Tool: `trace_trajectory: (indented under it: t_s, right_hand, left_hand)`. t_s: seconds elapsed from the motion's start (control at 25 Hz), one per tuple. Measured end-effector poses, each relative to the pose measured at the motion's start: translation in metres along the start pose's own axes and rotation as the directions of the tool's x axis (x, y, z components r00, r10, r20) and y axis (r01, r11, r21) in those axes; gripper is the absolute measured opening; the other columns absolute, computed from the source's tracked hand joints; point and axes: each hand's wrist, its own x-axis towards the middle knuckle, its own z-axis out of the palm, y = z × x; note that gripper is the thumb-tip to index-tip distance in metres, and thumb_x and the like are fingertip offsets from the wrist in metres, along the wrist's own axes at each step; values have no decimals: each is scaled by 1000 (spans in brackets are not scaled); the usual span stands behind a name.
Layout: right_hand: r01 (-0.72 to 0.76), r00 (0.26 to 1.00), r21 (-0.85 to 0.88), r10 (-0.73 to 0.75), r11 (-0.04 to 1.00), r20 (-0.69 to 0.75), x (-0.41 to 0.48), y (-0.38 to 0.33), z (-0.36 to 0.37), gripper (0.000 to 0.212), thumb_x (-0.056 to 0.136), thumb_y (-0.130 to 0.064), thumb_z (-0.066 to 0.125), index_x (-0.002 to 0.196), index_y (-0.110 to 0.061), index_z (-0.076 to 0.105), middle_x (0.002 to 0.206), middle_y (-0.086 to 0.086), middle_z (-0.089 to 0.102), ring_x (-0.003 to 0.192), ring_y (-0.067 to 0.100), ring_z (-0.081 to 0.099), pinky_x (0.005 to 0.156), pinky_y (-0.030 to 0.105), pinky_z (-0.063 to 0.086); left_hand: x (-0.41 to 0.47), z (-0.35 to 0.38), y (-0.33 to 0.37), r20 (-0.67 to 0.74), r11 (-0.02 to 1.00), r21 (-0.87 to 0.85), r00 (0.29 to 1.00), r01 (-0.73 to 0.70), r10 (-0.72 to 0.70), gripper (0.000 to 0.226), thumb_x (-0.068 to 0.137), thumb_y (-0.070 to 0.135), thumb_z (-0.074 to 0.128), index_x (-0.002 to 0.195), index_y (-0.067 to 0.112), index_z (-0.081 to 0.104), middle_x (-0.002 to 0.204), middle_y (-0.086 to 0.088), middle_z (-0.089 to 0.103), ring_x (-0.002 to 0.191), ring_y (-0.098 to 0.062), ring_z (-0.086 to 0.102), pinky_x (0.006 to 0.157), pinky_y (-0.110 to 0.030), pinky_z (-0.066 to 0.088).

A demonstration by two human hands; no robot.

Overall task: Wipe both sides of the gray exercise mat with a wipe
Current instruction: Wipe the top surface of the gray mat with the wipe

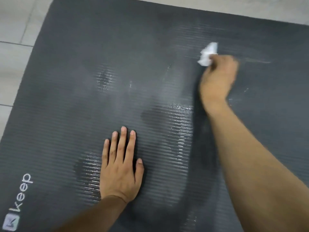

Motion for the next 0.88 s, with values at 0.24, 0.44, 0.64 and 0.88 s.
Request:
trace_trajectory:
  t_s: [0.24,0.44,0.64,0.88]
  right_hand:
    - [509,806,71,-504,858,310,-48,-60,32,21,80,-4,60,90,-16,73,85,4,65,80,29,56,72,35,45]
    - [-147,978,-435,195,888,67,33,100,-93,42,88,-8,37,114,-16,70,108,17,63,102,38,51,88,41,41]
    - [-33,988,-187,61,982,142,-42,3,-44,31,81,-5,48,98,-10,73,94,16,64,91,36,55,79,38,39]
    - [543,753,1,-488,840,441,-106,-34,-42,22,82,-6,54,93,-13,71,92,7,65,88,31,53,76,36,43]
  left_hand:
    - [1,1,-1,-24,1000,-3,1000,-9,9,72,96,37,33,162,13,20,170,-8,12,158,-27,8,127,-52,10]
    - [0,4,0,-50,1000,-22,999,-3,2,72,95,37,34,161,12,21,170,-9,12,157,-29,9,126,-54,12]
    - [0,5,-1,-61,1000,-14,998,-8,7,72,96,37,34,162,14,19,170,-9,11,157,-28,8,127,-53,10]
    - [1,6,-3,-83,1000,1,996,-8,8,71,96,37,34,162,14,20,170,-9,12,157,-27,10,126,-53,12]
